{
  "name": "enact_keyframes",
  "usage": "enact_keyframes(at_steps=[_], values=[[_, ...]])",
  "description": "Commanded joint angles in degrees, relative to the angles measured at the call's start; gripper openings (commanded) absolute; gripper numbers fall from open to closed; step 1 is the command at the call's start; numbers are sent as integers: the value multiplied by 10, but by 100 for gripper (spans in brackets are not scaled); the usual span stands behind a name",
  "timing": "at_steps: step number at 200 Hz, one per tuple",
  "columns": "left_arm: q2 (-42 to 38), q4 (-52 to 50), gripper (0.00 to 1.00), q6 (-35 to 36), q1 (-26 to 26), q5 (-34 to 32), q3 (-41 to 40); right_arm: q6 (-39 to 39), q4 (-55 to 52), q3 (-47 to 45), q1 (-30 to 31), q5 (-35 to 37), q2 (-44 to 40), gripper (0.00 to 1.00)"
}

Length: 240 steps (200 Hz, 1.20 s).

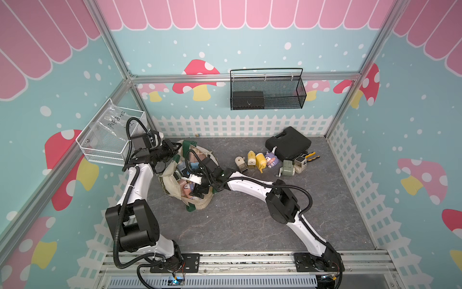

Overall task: Take out the pencil sharpeners from the tote bags
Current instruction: Pick up the pencil sharpener from the canvas bag.

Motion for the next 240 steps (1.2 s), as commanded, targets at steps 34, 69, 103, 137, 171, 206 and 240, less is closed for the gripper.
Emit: enact_keyframes(at_steps=[34, 69, 103, 137, 171, 206, 240], values=[[-6, 25, 0, -3, 5, 10, -5, 10, -38, 46, 15, 49, 57, 98], [-6, 25, 0, -3, 5, 10, -5, 16, -47, 63, 16, 50, 70, 88], [-6, 24, 0, -3, 5, 10, -5, 18, -45, 76, 17, 50, 68, 71], [-5, 26, 0, -3, 5, 10, -5, 20, -38, 75, 16, 31, 52, 60], [-5, 25, 0, -3, 5, 9, -5, 18, -23, 53, 17, 30, 18, 58], [-4, 24, 0, -3, 5, 9, -4, 17, 16, -7, 17, 29, -39, 56], [-4, 25, 0, -3, 5, 9, -5, 22, 79, -96, 17, 40, -108, 56]])
